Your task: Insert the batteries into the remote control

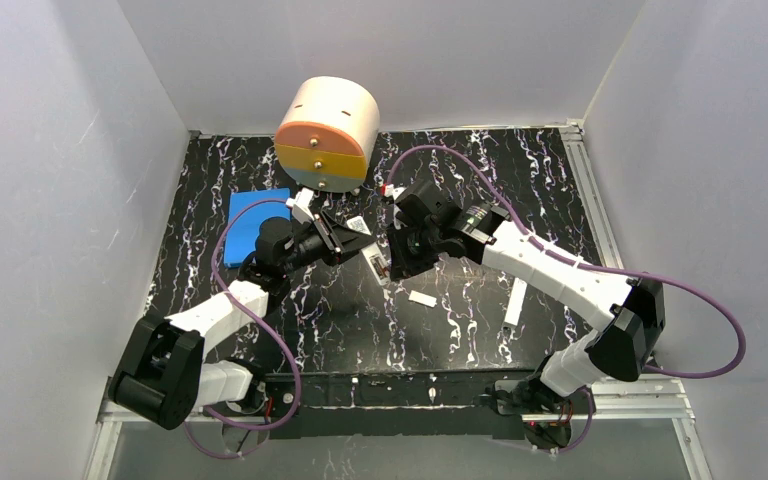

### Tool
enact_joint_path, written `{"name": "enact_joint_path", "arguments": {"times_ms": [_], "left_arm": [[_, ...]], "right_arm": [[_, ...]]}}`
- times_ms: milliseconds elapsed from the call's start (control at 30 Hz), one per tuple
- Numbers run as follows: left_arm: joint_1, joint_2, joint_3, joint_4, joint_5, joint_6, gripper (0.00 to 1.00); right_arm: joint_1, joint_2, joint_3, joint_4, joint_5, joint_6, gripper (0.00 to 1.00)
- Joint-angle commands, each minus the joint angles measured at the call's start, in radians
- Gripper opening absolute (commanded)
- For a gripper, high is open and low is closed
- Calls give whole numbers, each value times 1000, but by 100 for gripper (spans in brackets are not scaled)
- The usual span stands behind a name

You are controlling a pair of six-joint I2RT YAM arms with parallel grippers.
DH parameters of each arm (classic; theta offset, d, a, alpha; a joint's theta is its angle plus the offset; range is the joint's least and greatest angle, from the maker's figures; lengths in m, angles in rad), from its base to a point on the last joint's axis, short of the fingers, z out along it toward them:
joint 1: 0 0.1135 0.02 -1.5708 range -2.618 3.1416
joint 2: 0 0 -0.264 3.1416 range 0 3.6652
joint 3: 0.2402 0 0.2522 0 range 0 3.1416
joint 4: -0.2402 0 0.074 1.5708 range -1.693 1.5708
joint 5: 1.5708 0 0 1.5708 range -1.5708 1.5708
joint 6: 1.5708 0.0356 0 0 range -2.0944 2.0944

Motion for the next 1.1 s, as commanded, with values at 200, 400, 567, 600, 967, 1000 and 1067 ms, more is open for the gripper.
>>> {"name": "enact_joint_path", "arguments": {"times_ms": [200, 400, 567, 600, 967, 1000, 1067], "left_arm": [[-5, -11, -19, 64, -1, -28, 0], [-5, -20, -21, 69, 4, -38, 0], [-6, -24, -29, 72, 8, -59, 0], [-5, -25, -32, 76, 9, -62, 0], [-6, -37, -50, 88, 8, -81, 0], [-5, -36, -51, 89, 8, -82, 0], [-5, -35, -51, 91, 7, -93, 0]], "right_arm": [[28, 28, 71, 9, 24, 10, 19], [33, 45, 83, 4, 48, 11, 20], [33, 58, 71, 13, 42, 17, 22], [33, 57, 68, 15, 45, 20, 23], [33, 54, 79, 13, 74, 33, 33], [33, 52, 80, 15, 76, 34, 34], [33, 48, 83, 19, 79, 38, 35]]}}
